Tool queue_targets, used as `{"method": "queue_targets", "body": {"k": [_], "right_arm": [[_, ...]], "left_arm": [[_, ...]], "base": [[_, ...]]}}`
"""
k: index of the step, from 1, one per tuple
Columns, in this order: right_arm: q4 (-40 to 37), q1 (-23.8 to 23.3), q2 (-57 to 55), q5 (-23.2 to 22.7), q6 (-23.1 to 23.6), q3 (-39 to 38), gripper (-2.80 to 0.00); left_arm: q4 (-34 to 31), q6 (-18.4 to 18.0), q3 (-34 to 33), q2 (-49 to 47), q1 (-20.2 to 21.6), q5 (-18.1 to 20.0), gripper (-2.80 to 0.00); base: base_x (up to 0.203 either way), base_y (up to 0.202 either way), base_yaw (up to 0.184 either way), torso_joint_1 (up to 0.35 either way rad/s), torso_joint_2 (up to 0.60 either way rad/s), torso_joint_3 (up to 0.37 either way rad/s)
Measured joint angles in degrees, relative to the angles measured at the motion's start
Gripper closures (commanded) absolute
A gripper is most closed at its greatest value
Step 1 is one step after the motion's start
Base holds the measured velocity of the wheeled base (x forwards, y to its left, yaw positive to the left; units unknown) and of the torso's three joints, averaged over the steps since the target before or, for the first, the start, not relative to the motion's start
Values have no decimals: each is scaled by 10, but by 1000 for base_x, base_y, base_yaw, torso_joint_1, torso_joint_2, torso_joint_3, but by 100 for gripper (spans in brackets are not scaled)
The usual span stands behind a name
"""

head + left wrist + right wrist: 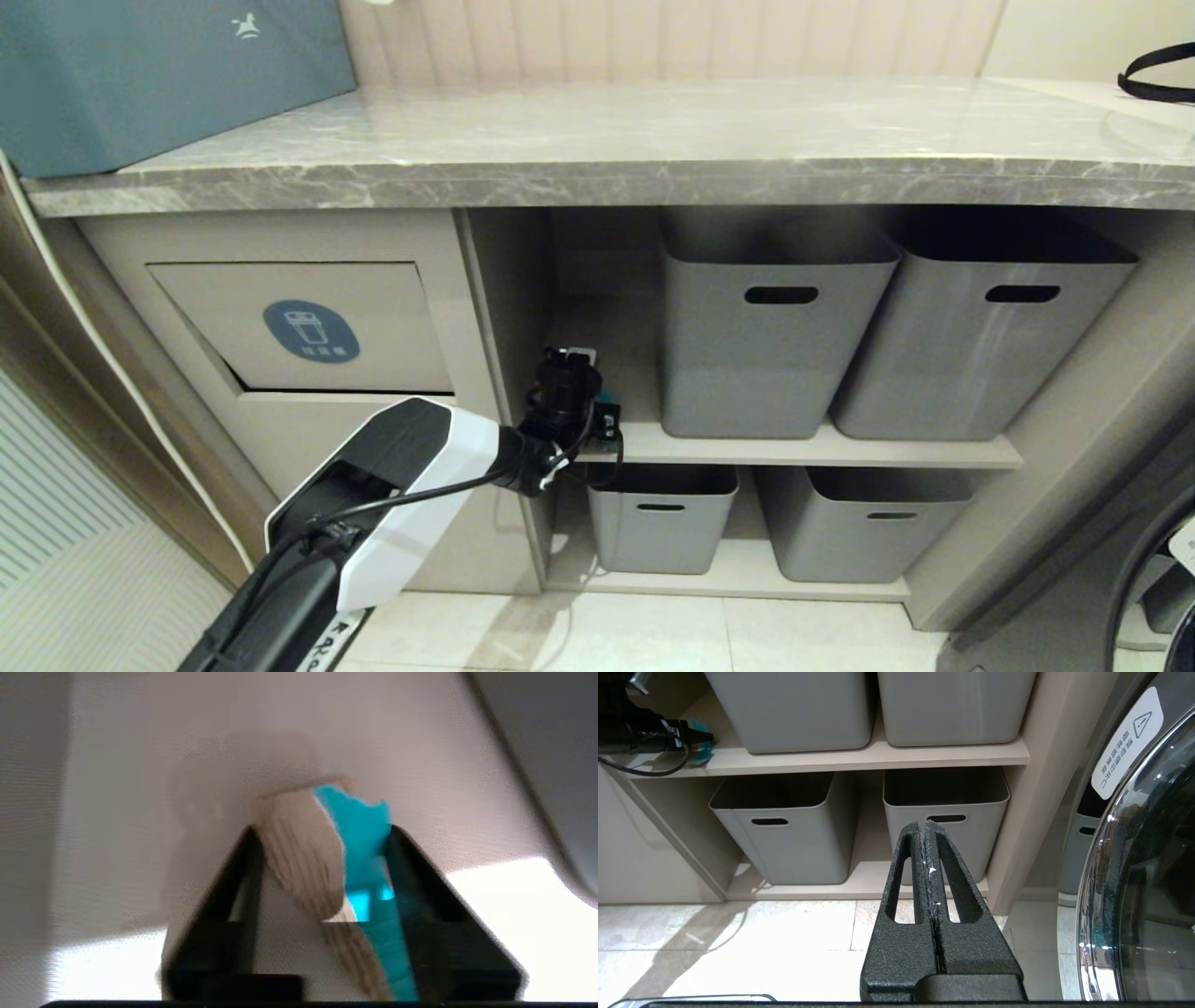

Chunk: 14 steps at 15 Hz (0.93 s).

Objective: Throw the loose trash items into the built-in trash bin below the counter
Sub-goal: Pick up the garbage

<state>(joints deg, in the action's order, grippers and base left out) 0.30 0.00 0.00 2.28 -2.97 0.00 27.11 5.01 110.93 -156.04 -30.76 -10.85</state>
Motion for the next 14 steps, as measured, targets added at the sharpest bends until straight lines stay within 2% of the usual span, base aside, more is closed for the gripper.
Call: {"method": "queue_targets", "body": {"k": [11, 14], "right_arm": [[0, 0, 0, 0, 0, 0, 0], [0, 0, 0, 0, 0, 0, 0]], "left_arm": [[1, 2, -3, 21, -9, -1, 0], [-4, 1, -34, 64, -21, 8, 0]], "base": [[0, 0, 0, 0, 0, 0], [0, 0, 0, 0, 0, 0]]}}
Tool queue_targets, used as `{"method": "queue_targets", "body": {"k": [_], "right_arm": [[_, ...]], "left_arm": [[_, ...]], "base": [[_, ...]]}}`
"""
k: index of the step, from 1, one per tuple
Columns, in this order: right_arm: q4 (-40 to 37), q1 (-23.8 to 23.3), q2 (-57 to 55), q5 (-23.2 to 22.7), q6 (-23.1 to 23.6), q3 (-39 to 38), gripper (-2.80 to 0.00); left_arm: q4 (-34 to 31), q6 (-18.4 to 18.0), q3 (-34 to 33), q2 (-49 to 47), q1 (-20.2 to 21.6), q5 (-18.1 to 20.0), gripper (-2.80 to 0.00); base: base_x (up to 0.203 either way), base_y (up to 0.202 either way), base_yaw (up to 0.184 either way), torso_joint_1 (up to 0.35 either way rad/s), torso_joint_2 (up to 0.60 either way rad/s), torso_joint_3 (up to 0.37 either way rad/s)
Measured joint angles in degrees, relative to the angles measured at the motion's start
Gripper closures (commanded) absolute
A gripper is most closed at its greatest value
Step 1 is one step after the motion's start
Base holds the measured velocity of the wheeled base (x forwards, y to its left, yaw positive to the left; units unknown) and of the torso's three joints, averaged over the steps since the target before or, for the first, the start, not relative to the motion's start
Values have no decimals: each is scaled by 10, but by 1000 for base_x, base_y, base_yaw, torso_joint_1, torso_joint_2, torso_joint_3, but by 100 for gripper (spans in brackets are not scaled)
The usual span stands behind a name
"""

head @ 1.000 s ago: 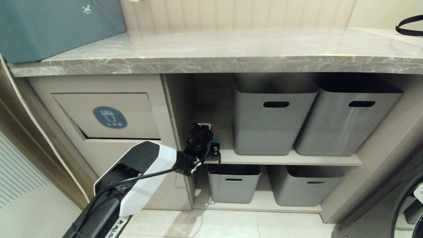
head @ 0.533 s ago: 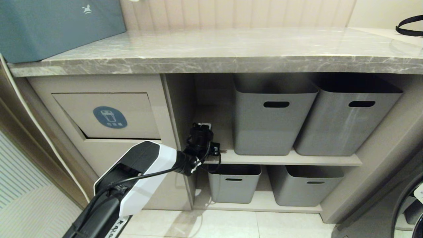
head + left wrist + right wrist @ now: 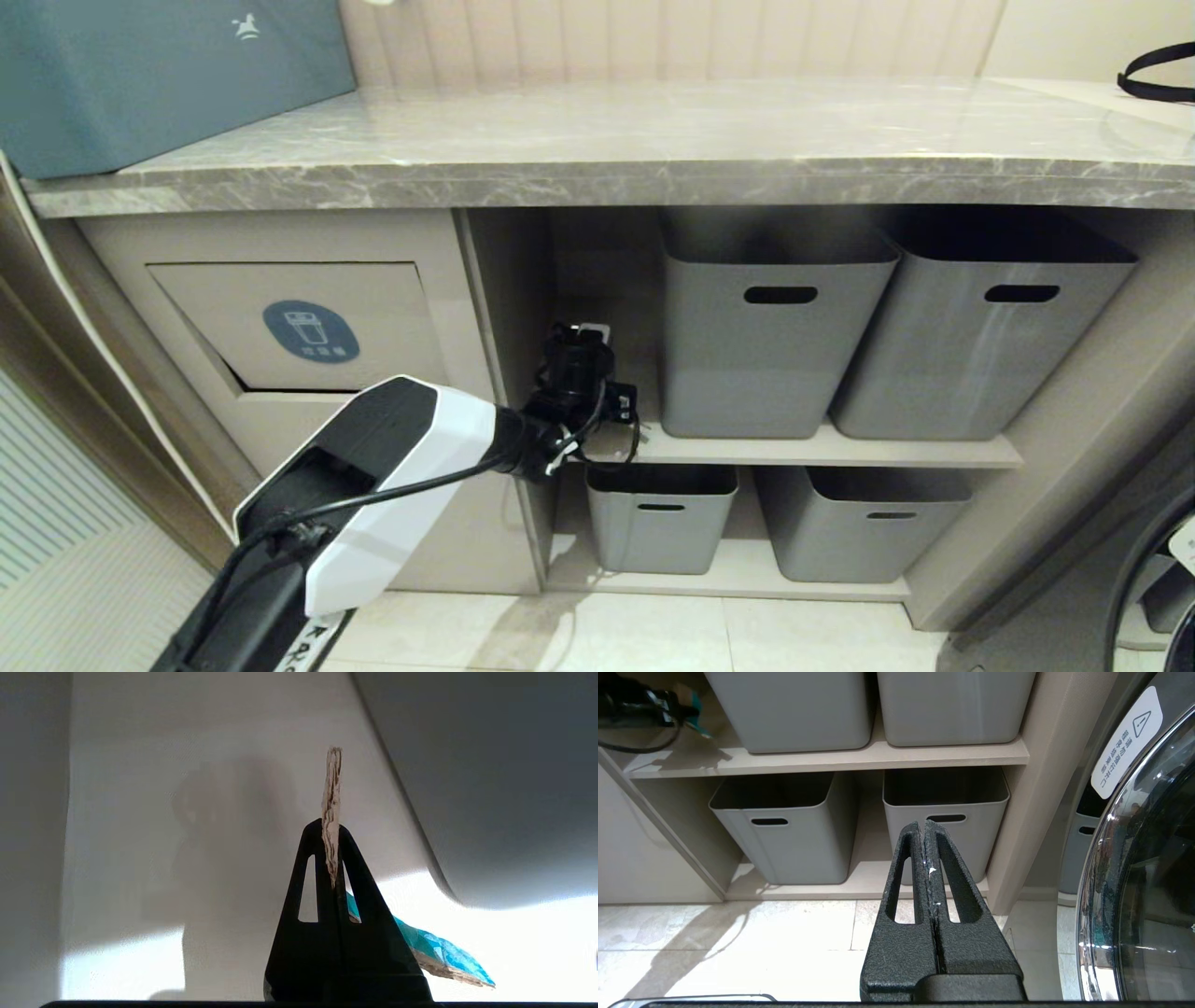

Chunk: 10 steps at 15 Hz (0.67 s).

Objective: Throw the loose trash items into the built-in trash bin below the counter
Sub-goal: Pick up the garbage, then put the garbage in the trash can

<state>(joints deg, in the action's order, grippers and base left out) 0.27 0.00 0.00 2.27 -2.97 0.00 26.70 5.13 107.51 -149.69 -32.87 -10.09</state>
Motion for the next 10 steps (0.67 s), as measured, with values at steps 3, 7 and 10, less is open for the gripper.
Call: {"method": "queue_targets", "body": {"k": [3, 7, 10], "right_arm": [[0, 0, 0, 0, 0, 0, 0], [0, 0, 0, 0, 0, 0, 0], [0, 0, 0, 0, 0, 0, 0]], "left_arm": [[0, 0, -103, 61, -6, 4, 0], [2, 1, -333, 201, -11, 14, 0], [7, 10, -492, 354, -13, 47, 0]], "base": [[0, 0, 0, 0, 0, 0], [0, 0, 0, 0, 0, 0], [0, 0, 0, 0, 0, 0]]}}
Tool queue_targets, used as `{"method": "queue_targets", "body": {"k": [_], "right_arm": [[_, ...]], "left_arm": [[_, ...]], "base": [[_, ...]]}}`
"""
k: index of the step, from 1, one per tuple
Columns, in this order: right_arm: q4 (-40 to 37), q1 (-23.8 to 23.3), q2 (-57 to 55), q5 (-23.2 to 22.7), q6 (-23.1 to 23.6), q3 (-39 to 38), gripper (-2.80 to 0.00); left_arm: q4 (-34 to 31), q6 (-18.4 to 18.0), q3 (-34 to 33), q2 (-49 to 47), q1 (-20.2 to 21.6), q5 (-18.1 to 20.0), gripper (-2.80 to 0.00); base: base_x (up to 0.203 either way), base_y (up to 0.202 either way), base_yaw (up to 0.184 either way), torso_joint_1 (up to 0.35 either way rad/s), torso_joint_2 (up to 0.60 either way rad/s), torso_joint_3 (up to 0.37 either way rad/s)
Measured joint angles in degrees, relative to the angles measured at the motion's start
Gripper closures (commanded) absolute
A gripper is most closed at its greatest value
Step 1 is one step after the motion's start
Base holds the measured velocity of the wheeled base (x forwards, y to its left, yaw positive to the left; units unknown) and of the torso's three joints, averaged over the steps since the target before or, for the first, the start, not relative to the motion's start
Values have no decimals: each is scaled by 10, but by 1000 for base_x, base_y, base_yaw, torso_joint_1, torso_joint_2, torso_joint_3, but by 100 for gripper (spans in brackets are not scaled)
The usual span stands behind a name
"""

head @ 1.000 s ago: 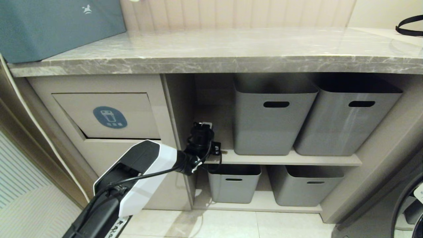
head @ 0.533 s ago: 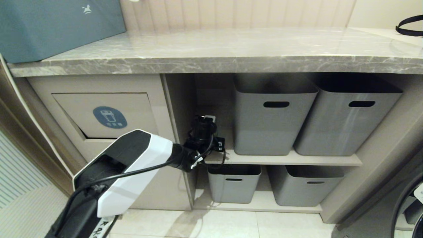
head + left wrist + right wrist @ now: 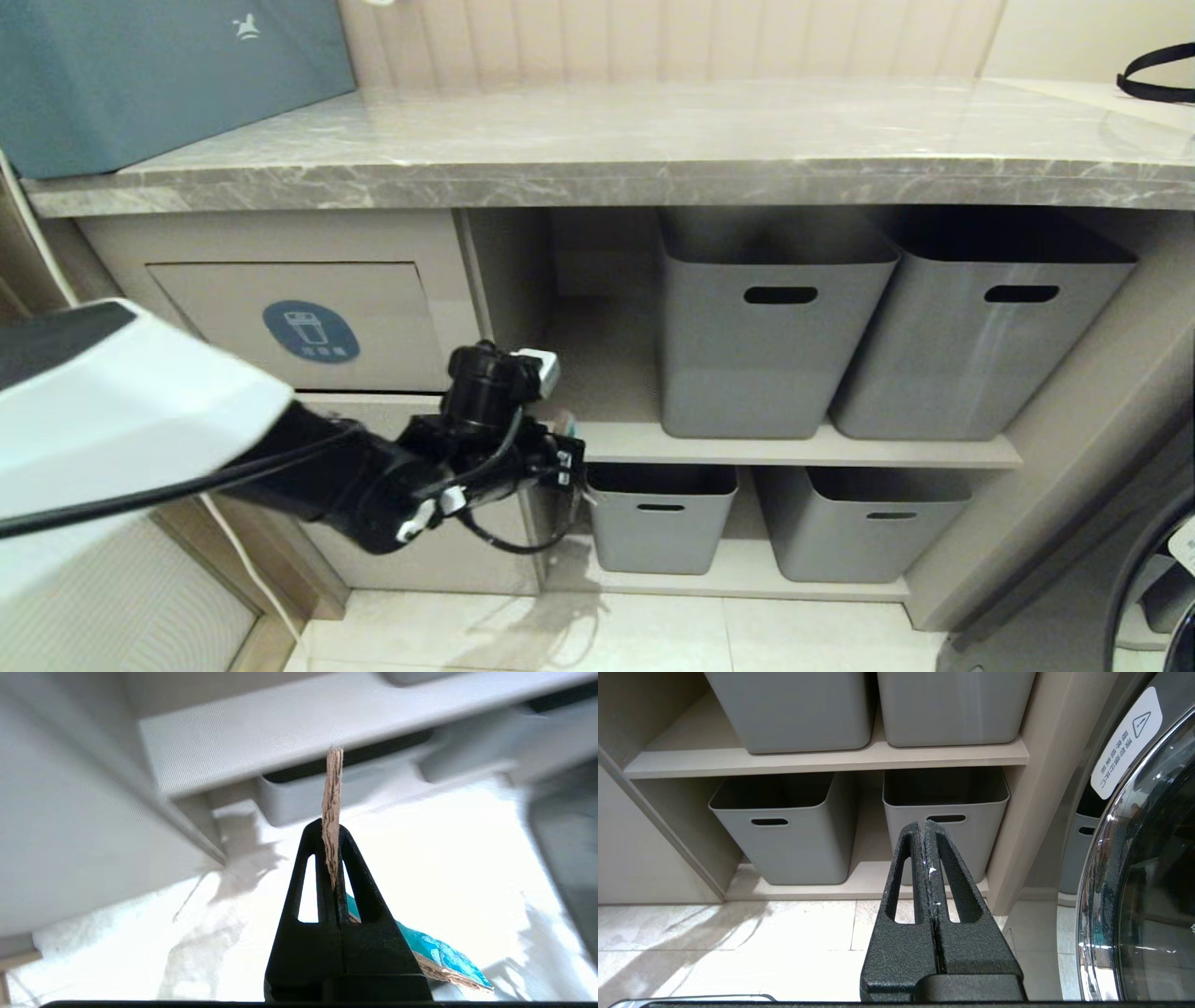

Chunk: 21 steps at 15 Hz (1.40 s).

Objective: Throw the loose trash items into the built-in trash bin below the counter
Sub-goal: Put the garbage in the trash can

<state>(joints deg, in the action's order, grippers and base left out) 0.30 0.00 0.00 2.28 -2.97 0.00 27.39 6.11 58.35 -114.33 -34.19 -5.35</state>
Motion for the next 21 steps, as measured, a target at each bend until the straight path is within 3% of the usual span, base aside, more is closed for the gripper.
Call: {"method": "queue_targets", "body": {"k": [3, 5, 8, 11, 15, 18, 21], "right_arm": [[0, 0, 0, 0, 0, 0, 0], [0, 0, 0, 0, 0, 0, 0], [0, 0, 0, 0, 0, 0, 0], [0, 0, 0, 0, 0, 0, 0], [0, 0, 0, 0, 0, 0, 0], [0, 0, 0, 0, 0, 0, 0], [0, 0, 0, 0, 0, 0, 0]], "left_arm": [[-19, 4, -114, 167, 9, 47, 0], [-39, 6, -184, 288, 53, 82, 0], [-50, 24, -285, 433, 229, 148, 0], [5, 63, -366, 503, 386, 188, 0], [170, 71, -405, 420, 459, 195, 0], [358, 66, -416, 287, 475, 196, 0], [510, 62, -380, 166, 477, 204, 0]], "base": [[0, 0, 0, 0, 0, 0], [0, 0, 0, 0, 0, 0], [0, 0, 0, 0, 0, 0], [0, 0, 0, 0, 0, 0], [0, 0, 0, 0, 0, 0], [0, 0, 0, 0, 0, 0], [0, 0, 0, 0, 0, 0]]}}
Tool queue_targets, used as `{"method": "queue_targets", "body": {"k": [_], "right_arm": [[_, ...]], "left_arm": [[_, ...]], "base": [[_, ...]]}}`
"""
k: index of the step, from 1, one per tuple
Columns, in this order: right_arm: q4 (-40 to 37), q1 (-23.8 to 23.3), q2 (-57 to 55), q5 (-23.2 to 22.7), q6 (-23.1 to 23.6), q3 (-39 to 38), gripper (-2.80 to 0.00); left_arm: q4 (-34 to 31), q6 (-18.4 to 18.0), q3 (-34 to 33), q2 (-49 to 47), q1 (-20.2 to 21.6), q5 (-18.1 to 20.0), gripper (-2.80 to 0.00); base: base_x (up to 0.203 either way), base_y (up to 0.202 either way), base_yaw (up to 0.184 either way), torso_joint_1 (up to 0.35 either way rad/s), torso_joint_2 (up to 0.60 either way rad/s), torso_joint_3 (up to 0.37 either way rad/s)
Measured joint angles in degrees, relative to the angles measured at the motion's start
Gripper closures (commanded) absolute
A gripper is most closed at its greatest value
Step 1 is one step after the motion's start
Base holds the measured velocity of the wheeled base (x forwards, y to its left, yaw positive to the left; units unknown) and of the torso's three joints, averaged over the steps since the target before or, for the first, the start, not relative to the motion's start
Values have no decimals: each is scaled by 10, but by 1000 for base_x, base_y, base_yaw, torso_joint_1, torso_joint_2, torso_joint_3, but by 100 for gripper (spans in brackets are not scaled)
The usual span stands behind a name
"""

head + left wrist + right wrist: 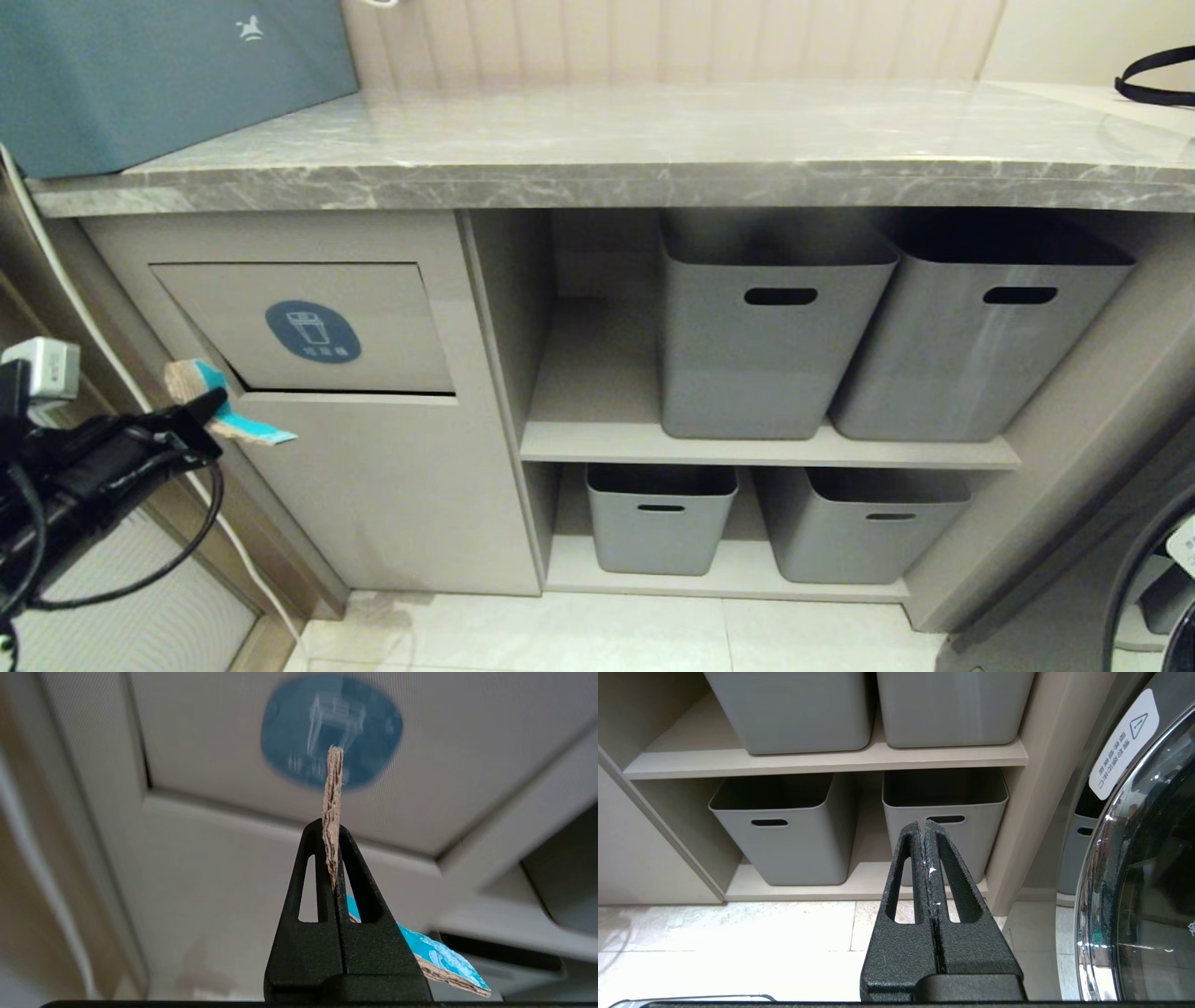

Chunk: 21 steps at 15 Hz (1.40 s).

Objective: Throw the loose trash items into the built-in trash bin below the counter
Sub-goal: Put the garbage in the trash can

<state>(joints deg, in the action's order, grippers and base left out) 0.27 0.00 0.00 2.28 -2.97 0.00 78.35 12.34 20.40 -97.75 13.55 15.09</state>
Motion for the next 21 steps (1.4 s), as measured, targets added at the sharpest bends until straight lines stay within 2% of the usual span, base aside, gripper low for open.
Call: {"method": "queue_targets", "body": {"k": [4, 12, 16, 21], "right_arm": [[0, 0, 0, 0, 0, 0, 0], [0, 0, 0, 0, 0, 0, 0], [0, 0, 0, 0, 0, 0, 0], [0, 0, 0, 0, 0, 0, 0]], "left_arm": [[51, -2, 92, -119, -19, 2, 0], [73, 0, 307, -296, -74, 2, 0], [74, 6, 383, -346, -84, 2, 0], [74, 9, 424, -378, -90, 1, 0]], "base": [[0, 0, 0, 0, 0, 0], [0, 0, 0, 0, 0, 0], [0, 0, 0, 0, 0, 0], [0, 0, 0, 0, 0, 0]]}}
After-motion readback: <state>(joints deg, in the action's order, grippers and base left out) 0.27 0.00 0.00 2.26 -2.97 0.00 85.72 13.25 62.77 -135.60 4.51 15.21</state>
